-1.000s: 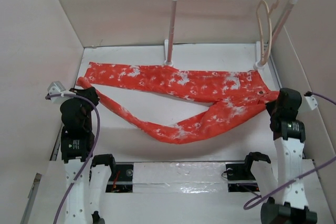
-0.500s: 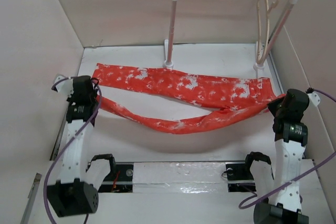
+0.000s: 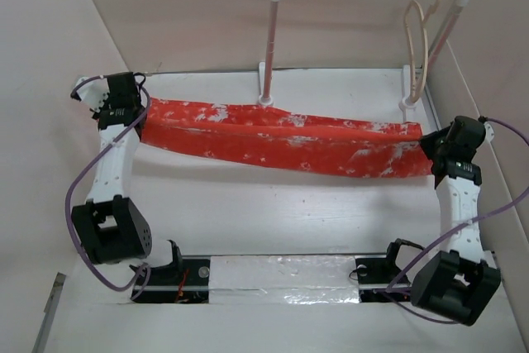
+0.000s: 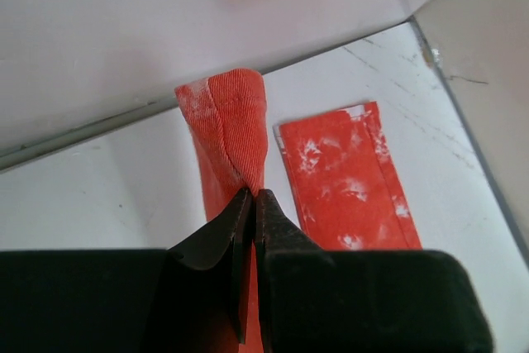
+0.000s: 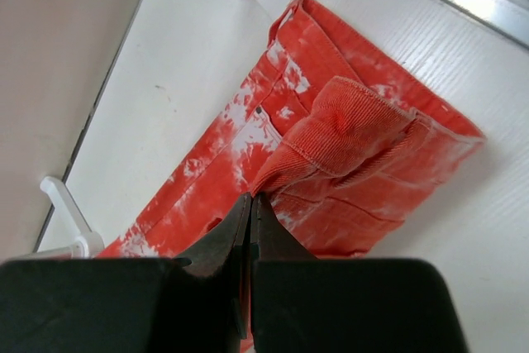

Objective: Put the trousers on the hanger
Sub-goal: Fold the trousers at the center of the board.

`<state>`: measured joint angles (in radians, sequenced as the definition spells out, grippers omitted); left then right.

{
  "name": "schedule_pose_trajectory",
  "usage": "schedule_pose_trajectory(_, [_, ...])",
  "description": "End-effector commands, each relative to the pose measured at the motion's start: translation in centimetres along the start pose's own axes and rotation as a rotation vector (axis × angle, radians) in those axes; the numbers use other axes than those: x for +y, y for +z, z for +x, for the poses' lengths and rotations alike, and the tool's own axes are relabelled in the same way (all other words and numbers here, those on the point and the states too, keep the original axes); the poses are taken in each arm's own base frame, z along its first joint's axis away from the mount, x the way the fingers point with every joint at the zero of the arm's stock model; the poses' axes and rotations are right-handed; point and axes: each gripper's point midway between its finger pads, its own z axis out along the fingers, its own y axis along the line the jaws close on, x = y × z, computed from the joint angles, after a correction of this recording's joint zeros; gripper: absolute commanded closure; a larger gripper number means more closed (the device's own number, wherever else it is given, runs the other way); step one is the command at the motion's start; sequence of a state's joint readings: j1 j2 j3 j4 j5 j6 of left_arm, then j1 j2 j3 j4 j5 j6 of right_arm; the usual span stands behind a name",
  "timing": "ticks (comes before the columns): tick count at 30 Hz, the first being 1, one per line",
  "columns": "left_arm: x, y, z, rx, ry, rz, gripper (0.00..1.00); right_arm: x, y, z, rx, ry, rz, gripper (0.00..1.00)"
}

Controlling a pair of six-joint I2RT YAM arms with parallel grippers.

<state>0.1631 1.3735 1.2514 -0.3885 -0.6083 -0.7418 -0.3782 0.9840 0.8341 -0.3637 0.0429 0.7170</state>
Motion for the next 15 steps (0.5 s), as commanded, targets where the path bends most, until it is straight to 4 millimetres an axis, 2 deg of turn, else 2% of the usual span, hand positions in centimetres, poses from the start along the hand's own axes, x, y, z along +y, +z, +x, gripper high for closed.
schedule_pose_trajectory(1, [0.8,1.4,-3.1,-0.117,0.029,-0.117,1.0,2.7,1.3,-4.0,-0.131,0.023,-0.094,1.0])
schedule_pose_trajectory(5, [0.8,3.4,-2.1,-0.121,0.059,-0.133,1.0,3.2,2.3,-4.7,-0.146,0.024,-0.096,1.0])
schedule_pose_trajectory(9, [-0.5,5.0,-1.1,-0.094,0.084,-0.118,1.0,3.3,3.8,-4.4,-0.129,0.021,-0.096,0.99])
schedule_pose_trajectory(11, [-1.2,5.8,-1.2,-0.087,0.096,-0.129,1.0,2.9,4.7,-3.8,-0.096,0.016,-0.08,0.99])
schedule_pose_trajectory(15, [-2.6,6.6,-1.7,-0.095,0.112,-0.115,1.0,3.2,5.7,-4.0,-0.112,0.04,-0.093,0.99])
